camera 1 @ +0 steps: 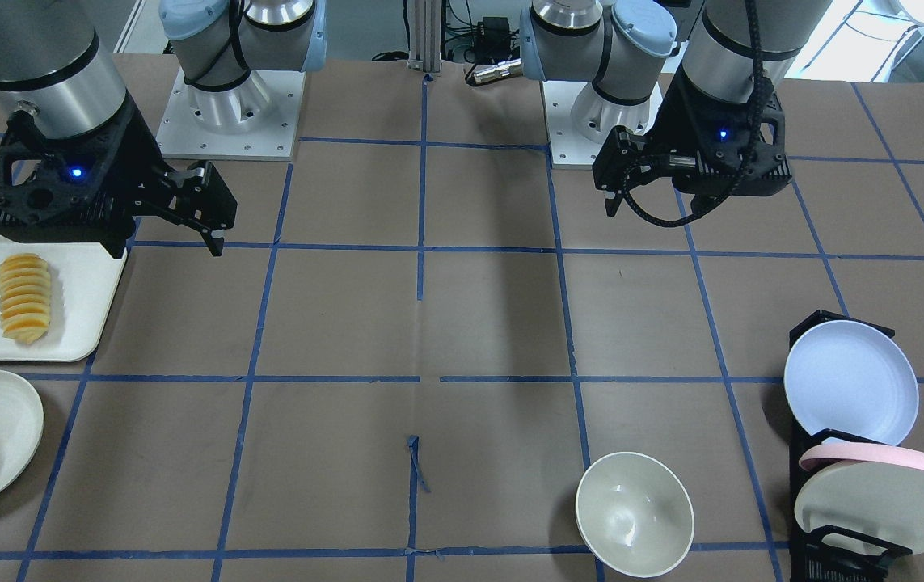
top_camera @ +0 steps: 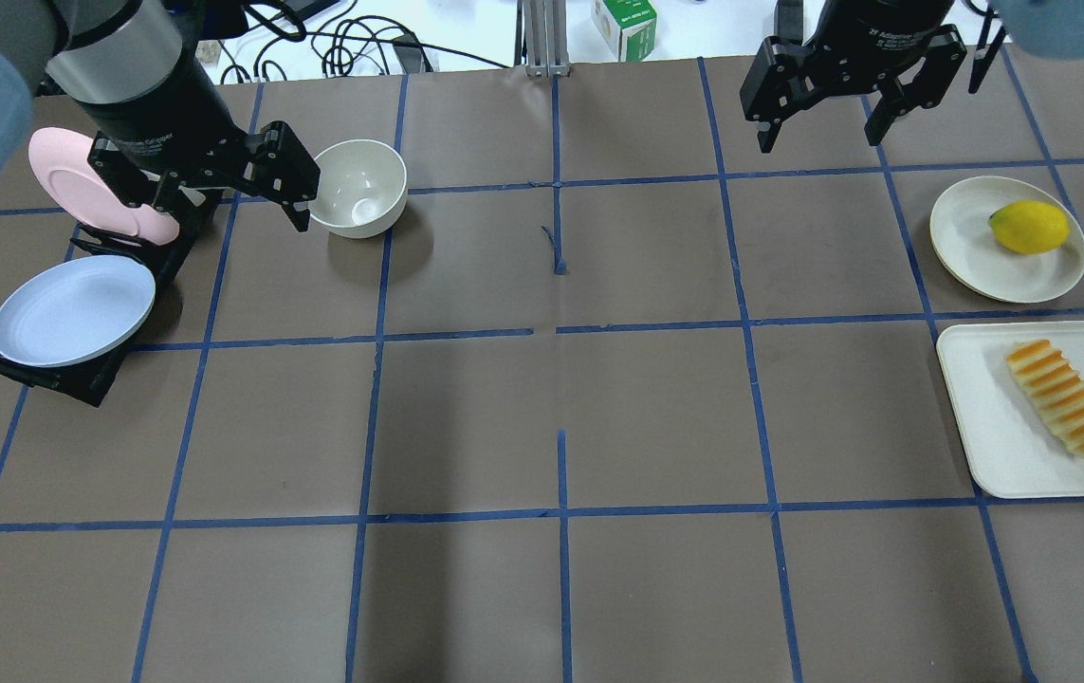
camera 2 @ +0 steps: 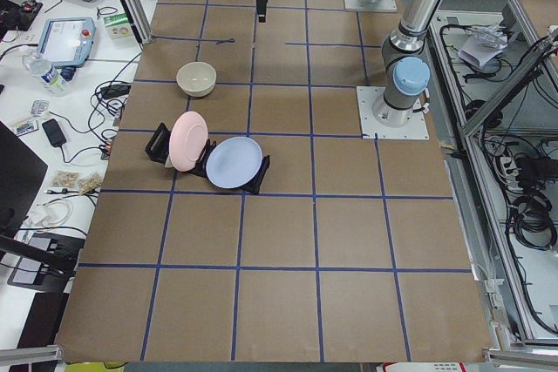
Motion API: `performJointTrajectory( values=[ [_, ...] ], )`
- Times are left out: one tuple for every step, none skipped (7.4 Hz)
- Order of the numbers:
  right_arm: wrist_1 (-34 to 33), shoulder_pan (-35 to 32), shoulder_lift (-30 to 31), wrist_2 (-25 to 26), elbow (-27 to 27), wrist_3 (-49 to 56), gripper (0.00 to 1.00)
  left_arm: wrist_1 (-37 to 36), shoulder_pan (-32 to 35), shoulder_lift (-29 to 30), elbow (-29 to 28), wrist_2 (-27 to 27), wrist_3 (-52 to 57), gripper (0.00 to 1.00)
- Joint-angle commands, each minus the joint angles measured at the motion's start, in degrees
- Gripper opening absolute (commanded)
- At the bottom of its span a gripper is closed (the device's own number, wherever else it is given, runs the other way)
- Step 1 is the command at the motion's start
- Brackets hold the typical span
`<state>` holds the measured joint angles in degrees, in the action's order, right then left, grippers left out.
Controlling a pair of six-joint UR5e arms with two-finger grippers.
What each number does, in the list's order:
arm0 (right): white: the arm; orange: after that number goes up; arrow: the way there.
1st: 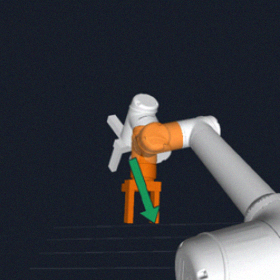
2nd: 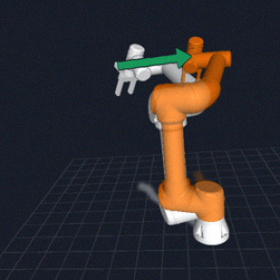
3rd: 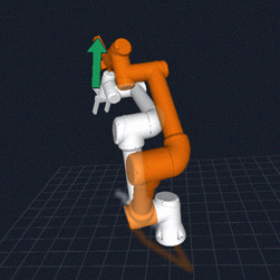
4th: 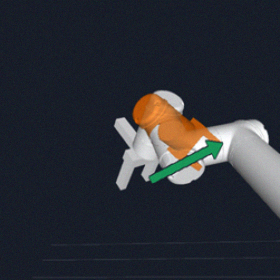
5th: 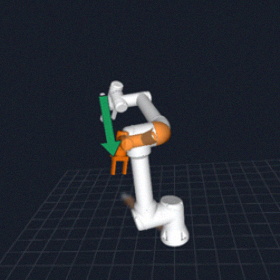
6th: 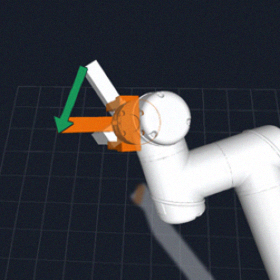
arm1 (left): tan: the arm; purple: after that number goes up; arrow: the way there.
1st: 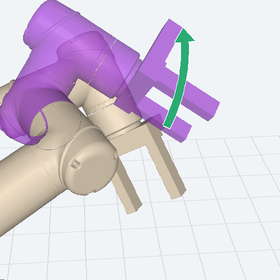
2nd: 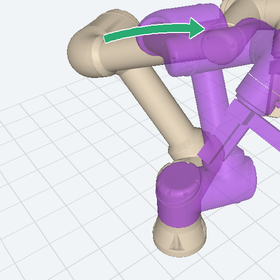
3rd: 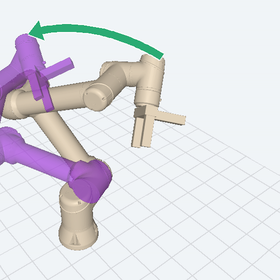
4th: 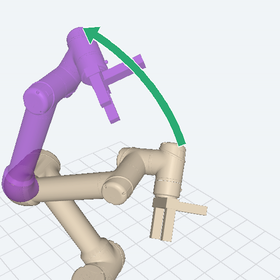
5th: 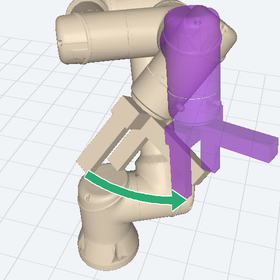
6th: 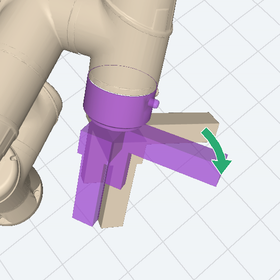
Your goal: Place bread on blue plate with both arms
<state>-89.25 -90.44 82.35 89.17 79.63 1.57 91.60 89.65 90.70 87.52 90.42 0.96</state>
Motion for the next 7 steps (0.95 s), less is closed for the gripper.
performJointTrajectory(
  values=[
    [-0.3, 0.0, -0.1, 0.0, 0.1, 0.1, 1.0, -0.1, 0.0, 0.0, 0.0, 0.0, 0.0, 1.0],
    [-0.1, 0.0, -0.3, 0.0, 0.3, 0.8, 1.0, -0.1, 0.0, -0.1, 0.0, 0.1, 0.0, 1.0],
    [0.0, 0.1, 0.0, -0.1, 0.2, 0.8, 1.0, -0.1, -0.2, -0.3, 0.0, 0.2, 0.3, 1.0],
    [-0.1, 0.2, -0.1, -0.2, 0.7, 0.7, 1.0, -0.2, -0.3, -0.5, -0.2, 0.4, 0.5, 1.0],
    [-0.8, 0.2, -0.4, -0.3, 0.9, 0.5, 1.0, -2.2, -3.0, -0.5, -0.6, 0.5, 0.3, 1.0],
    [-0.7, 0.2, -0.4, -0.1, 1.0, 0.3, 1.0, -2.2, -10.0, -0.5, -0.1, 0.4, 0.1, 1.0],
    [-0.4, 0.6, -0.5, -0.1, 1.1, 0.7, 1.0, -2.3, -18.8, 1.2, -0.2, -0.8, -0.1, 1.0]
  ],
)
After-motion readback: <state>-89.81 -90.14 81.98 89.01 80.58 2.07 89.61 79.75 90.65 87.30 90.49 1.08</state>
